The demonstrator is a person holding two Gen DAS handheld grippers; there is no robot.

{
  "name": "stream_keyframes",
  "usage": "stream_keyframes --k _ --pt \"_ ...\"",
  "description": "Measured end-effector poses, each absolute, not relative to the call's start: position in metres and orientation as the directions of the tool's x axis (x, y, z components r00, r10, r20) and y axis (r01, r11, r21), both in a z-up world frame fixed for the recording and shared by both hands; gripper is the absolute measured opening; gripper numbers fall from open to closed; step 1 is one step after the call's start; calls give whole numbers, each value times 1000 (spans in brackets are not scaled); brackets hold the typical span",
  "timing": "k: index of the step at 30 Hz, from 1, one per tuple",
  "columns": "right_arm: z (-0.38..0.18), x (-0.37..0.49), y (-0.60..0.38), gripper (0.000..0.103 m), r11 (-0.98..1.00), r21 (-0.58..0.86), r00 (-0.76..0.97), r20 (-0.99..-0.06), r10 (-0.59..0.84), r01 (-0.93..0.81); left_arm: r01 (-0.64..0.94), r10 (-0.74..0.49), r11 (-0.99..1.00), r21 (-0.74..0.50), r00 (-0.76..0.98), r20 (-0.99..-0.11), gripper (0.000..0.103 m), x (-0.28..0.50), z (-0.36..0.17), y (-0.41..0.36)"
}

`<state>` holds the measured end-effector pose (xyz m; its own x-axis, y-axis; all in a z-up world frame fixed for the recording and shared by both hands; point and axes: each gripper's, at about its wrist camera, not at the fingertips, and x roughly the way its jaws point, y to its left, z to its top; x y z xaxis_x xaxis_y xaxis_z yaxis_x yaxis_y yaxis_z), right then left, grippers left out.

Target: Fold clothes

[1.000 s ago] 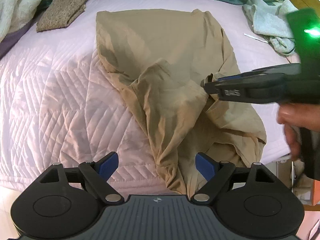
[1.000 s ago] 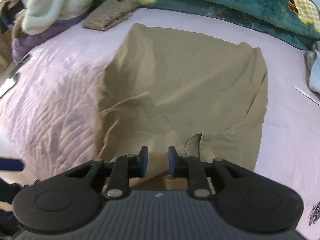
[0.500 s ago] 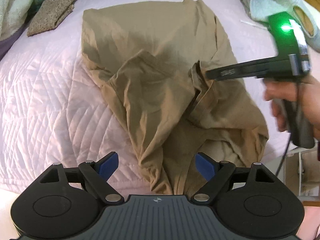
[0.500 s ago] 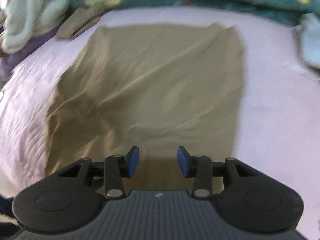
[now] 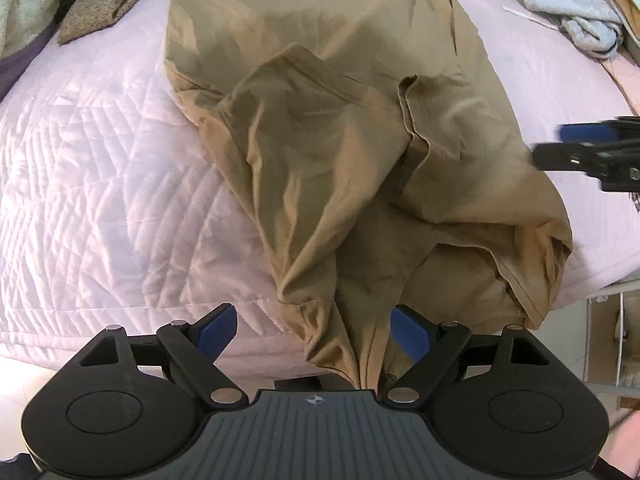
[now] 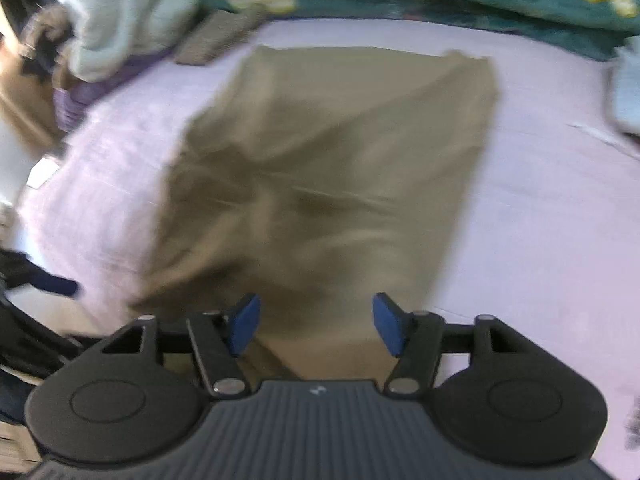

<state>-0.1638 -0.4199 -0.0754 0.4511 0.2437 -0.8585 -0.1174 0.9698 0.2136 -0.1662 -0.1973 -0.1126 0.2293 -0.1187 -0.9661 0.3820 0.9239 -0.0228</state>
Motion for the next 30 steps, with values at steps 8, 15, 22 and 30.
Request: stream_keyframes --k 8,15,22,30 --pt "-109 -194 -430 71 983 176 380 -907 183 -56 319 -105 947 -39 194 -975 85 -173 -160 -205" --pt "-132 -218 -433 72 992 122 349 -929 125 -30 260 -154 960 -104 180 -972 85 -179 -180 -194" --pt "-148 -214 -442 73 991 135 341 -931 129 -6 286 -170 952 -112 185 -968 85 -179 -183 -202" --pt "-158 -215 -423 30 987 121 354 -923 152 -107 315 -154 945 -85 203 -967 54 -179 -183 -210"
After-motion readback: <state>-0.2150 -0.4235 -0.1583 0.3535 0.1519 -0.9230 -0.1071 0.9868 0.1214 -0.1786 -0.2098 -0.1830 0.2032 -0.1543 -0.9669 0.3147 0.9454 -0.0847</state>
